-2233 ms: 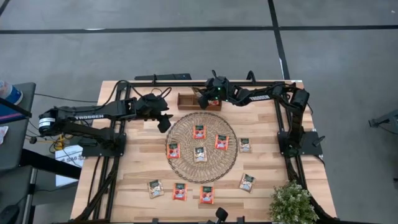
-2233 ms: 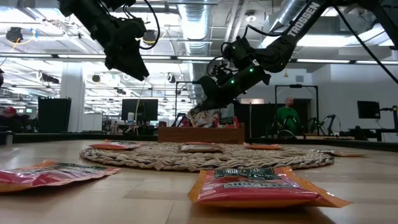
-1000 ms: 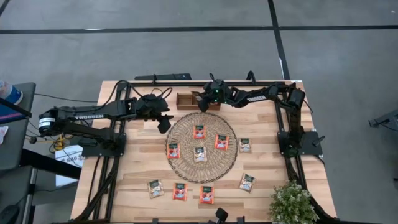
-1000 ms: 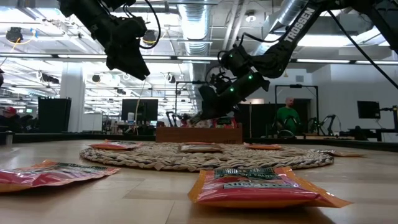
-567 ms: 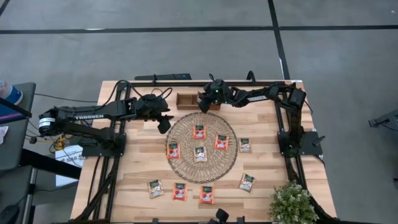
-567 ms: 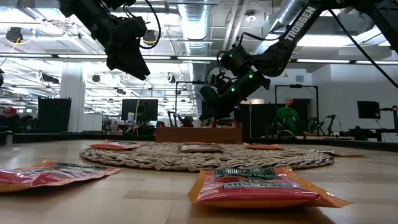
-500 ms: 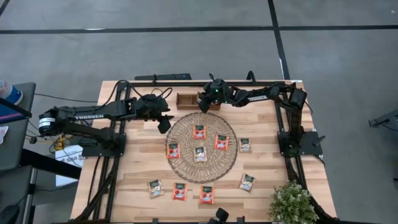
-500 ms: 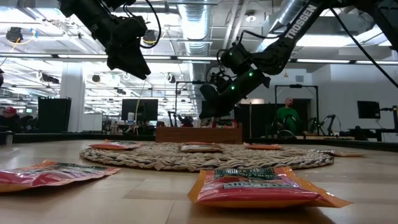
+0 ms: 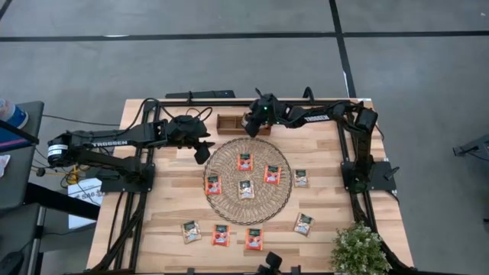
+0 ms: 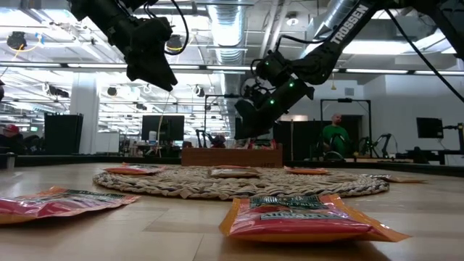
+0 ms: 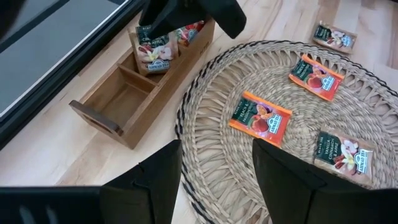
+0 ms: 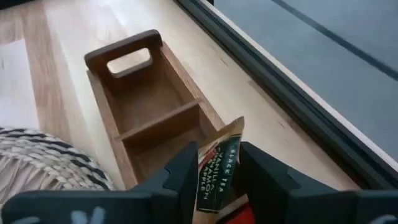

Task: Pick & Place Tea
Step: Put the brown tea bag into the middle section of the wooden organizer

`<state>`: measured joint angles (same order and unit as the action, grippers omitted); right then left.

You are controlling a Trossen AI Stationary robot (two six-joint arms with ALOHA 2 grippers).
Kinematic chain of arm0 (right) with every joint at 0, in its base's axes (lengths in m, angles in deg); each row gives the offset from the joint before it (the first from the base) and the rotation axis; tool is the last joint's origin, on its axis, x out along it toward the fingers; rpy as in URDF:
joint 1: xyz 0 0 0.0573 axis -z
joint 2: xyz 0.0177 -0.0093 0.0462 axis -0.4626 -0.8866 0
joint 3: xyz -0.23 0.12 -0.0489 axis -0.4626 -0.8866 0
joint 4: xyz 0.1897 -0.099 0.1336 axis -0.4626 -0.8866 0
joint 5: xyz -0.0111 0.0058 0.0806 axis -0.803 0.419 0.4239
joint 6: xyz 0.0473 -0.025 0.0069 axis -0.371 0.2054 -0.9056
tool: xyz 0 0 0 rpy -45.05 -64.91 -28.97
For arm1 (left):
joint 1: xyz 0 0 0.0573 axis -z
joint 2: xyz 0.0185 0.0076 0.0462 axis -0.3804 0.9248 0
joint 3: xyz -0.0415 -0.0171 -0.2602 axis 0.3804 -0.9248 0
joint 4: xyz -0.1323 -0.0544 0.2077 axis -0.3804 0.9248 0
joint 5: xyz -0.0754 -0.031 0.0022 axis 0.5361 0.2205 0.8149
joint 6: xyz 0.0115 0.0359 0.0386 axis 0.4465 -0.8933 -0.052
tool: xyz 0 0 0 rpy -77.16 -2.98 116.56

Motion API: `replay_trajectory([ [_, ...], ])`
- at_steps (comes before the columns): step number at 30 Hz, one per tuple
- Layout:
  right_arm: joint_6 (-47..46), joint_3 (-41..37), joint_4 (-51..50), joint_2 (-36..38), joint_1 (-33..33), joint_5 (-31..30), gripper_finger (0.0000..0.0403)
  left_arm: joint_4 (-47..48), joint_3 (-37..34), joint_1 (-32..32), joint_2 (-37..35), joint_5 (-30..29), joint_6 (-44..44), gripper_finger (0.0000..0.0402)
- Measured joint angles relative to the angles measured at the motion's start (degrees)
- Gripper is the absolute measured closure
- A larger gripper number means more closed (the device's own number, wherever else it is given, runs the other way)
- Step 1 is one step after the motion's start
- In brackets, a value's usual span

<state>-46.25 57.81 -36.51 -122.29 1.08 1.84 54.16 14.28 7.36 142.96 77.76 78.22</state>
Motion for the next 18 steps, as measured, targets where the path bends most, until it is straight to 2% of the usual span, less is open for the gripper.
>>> replay_trajectory([
  [3, 0.7, 2.0, -3.6, 0.0, 0.9, 2.5, 0.0285, 0.0, 0.0, 0.0, 0.0, 0.0, -0.1, 0.0214],
  [11, 8.3, 12.0, -20.0, 0.0, 2.5, 4.0, 0.0261, 0.0, 0.0, 0.0, 0.0, 0.2, -0.9, 0.0214],
  [18, 9.3, 19.0, -32.2, -0.2, 5.7, 12.4, 0.0255, 0.0, 0.0, 0.0, 0.0, 0.2, -1.2, 0.0214],
])
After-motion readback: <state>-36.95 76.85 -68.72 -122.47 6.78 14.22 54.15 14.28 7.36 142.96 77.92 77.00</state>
